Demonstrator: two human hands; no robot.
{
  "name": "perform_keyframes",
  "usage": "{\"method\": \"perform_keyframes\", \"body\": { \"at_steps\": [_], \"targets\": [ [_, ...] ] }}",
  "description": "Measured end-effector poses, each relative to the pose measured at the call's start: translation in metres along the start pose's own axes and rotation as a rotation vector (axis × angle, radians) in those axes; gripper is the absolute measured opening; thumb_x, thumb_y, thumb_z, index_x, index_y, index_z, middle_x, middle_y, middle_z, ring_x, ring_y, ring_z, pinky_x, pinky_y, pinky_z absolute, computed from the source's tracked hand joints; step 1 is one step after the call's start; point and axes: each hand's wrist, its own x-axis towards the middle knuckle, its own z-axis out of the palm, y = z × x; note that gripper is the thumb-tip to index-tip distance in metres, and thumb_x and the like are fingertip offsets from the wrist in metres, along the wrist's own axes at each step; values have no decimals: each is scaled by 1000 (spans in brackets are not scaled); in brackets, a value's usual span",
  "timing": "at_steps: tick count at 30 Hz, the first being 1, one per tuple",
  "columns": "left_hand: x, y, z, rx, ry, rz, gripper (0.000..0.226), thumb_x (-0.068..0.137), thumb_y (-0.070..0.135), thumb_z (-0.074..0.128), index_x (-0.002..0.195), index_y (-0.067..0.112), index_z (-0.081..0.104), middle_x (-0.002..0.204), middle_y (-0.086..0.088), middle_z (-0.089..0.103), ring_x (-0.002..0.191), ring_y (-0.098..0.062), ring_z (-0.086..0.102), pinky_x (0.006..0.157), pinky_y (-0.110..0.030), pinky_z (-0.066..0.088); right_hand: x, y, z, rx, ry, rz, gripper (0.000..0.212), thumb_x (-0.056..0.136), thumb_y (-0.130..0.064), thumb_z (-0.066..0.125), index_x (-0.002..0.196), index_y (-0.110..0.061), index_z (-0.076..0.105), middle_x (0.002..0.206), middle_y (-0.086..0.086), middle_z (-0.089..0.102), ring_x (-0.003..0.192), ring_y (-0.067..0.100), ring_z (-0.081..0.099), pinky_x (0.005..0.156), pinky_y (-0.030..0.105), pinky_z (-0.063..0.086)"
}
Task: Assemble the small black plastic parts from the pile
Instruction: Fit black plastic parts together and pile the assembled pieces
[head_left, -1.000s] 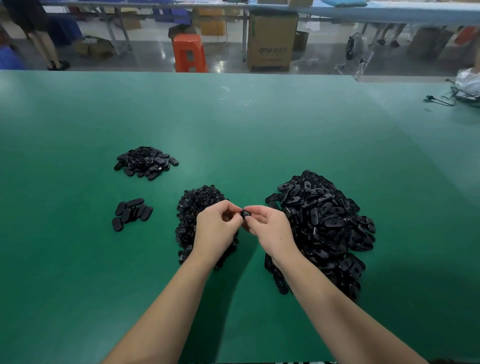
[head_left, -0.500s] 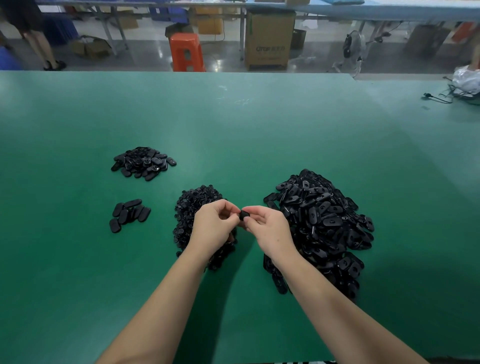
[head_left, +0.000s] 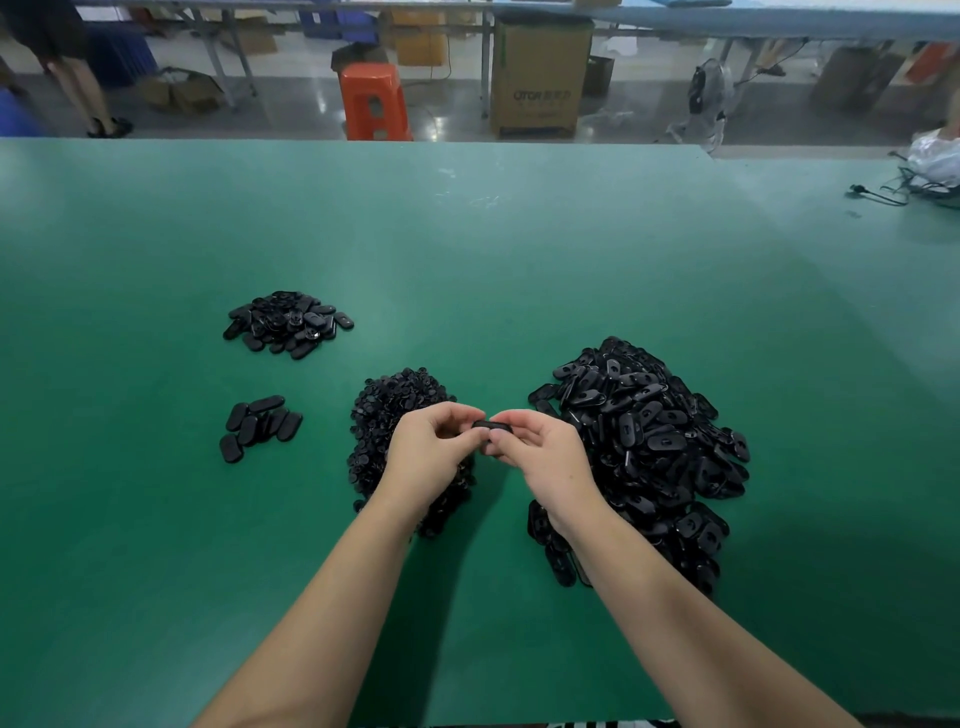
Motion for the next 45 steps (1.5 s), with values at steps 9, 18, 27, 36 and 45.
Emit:
{"method": "perform_keyframes", "body": {
  "at_steps": [9,18,27,36,45],
  "targets": [
    [-2,1,0,-60,-62,-22,7,87,7,75,90,13,77,81,-18,74,65,-20,64,64,-38,57,-2,-5,-3,14,-17,20,20,91,8,65,89,-11,71,72,1,73,65,8,69,68,16,55],
    [-3,4,-3,-58,-101,-27,5,90,1,70,94,1,72,80,-21,73,65,-22,66,65,-36,61,1,-4,-4,-77,-19,9,25,91,7,65,86,-17,72,69,-1,73,67,11,69,73,21,58],
    [1,-2,-2,93,-77,12,4,88,8,73,87,12,71,68,-1,70,56,-14,62,67,-42,59,2,-4,-4,-165,-7,7,23,89,5,67,85,-17,71,72,3,74,70,19,74,79,31,61],
    [-1,-7,5,47,-87,-29,5,89,6,72,88,7,67,75,-11,71,64,-19,64,72,-48,57,0,-2,-7,-227,16,17,21,88,3,70,87,-18,71,79,8,75,73,21,76,83,36,62],
    [-6,-5,2,66,-156,-31,12,94,13,69,87,4,70,71,-9,65,58,-17,60,64,-35,50,1,-1,-9,-268,3,-11,25,90,5,65,86,-20,69,73,2,73,70,17,74,85,38,61]
  ]
}}
